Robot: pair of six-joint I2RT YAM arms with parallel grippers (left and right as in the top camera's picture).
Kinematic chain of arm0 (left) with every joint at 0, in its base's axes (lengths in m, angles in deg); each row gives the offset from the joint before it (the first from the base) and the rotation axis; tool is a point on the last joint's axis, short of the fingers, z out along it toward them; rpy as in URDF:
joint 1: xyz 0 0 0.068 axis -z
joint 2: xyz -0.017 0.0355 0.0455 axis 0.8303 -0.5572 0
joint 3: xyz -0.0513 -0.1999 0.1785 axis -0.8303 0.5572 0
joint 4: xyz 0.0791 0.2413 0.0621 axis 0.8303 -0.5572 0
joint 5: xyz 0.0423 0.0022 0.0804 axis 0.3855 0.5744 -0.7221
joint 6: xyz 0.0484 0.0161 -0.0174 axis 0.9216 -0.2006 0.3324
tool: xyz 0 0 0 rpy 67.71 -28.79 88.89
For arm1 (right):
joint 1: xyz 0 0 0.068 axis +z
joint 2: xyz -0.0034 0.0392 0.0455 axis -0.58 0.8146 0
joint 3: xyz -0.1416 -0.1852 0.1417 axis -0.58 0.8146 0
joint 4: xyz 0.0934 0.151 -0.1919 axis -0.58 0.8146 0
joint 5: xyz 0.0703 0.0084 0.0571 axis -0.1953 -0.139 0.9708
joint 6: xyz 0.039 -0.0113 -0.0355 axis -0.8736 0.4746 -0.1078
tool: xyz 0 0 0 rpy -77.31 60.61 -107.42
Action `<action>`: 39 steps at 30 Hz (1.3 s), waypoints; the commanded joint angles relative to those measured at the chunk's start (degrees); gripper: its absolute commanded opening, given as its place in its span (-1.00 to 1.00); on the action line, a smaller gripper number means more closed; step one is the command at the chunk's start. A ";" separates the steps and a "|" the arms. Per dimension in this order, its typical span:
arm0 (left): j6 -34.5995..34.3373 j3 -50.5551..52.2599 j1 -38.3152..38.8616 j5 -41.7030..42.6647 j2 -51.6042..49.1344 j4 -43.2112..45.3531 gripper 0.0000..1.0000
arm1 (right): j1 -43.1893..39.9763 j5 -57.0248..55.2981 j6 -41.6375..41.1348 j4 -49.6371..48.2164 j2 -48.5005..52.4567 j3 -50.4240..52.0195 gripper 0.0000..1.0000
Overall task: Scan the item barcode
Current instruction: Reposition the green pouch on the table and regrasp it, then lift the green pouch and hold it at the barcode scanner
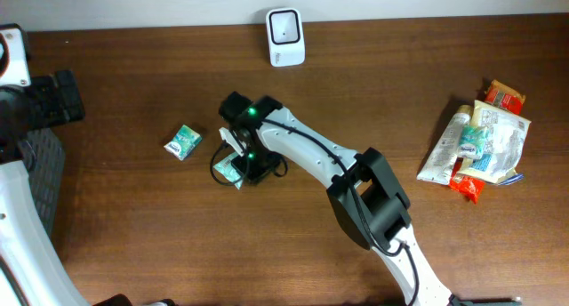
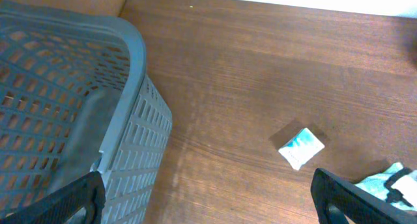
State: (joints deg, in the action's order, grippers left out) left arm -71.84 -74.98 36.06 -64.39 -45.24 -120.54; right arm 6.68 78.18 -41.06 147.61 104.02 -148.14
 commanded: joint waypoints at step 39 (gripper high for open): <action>0.70 -0.15 -0.35 0.57 -0.09 0.07 0.98 | -14.14 31.54 -1.70 -10.01 12.37 -1.73 -0.44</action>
State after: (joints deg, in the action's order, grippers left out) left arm -71.84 -74.98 36.06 -64.44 -45.24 -120.50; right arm -7.70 116.24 -43.16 136.64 115.36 -149.89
